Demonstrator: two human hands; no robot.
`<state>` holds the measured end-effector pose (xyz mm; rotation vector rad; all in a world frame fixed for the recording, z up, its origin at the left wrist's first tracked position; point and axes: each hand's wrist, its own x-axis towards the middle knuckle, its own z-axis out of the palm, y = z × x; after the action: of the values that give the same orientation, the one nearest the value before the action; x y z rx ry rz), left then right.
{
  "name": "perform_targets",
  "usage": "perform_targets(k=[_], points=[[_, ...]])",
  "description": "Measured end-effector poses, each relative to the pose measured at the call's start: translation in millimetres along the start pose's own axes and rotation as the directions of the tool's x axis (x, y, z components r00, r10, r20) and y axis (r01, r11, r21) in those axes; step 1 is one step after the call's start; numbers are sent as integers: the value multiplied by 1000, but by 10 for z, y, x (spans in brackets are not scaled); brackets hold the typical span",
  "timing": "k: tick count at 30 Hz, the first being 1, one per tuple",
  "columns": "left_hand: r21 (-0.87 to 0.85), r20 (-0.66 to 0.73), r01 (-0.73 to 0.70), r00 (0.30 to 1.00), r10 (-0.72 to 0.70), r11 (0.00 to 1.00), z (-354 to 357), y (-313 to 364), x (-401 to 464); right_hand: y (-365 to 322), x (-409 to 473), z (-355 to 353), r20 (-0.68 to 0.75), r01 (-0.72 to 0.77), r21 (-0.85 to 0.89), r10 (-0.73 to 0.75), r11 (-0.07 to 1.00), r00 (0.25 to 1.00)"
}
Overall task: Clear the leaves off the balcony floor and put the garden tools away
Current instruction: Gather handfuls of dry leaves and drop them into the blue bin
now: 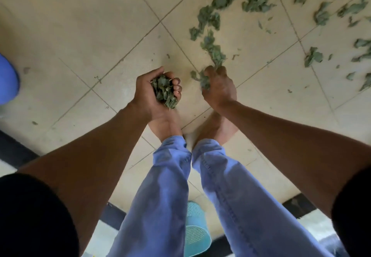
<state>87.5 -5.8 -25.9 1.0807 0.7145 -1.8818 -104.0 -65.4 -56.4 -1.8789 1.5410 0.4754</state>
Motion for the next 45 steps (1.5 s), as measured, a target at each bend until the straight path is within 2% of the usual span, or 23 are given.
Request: perform_targets(k=[5,10,13,17,20,22,24,26,30,35,37,39,41,45], points=[[-60,-27,12,1000,-14,998,-93,-20,-43,-46,-12,112,-38,-12,107,16,994,999],[-81,-33,10,999,-12,997,0,-43,-129,-50,-90,-16,-59,-293,237,314,926,947],[-72,-42,-6,999,3,997,85,-42,-164,-59,-171,-174,-13,-362,338,389,869,921],[-73,-68,-34,997,29,997,216,-37,-194,-206,-308,-457,38,-283,531,312,799,949],[-76,-111,-43,993,35,996,321,-69,-184,-410,-456,-673,40,-151,701,173,697,984],[-91,-143,-73,988,60,993,398,-88,-173,-575,-568,-771,-16,-24,742,53,669,998],[-121,-125,-100,989,84,988,494,-92,-184,-744,-660,-813,-89,91,709,-38,699,995],[-134,-105,-134,987,121,982,566,-99,-182,-884,-718,-792,-173,172,608,-81,776,981],[-134,-34,-151,988,147,979,598,-140,-164,-965,-723,-718,-279,258,395,-152,882,948],[-229,-92,-178,983,160,957,494,-114,-167,-687,-661,-741,-449,355,316,-191,880,873],[-243,-81,-171,984,156,955,426,-97,-165,-443,-505,-695,-413,258,286,-125,923,902],[-218,-87,-171,984,156,961,320,-81,-150,-204,-316,-581,-292,116,212,-51,970,955],[-199,-90,-174,983,159,964,230,-60,-132,-48,-163,-445,-168,41,118,-21,992,985],[-168,-92,-148,987,134,975,83,-33,-95,-34,67,-188,-34,125,-50,-127,991,991]])
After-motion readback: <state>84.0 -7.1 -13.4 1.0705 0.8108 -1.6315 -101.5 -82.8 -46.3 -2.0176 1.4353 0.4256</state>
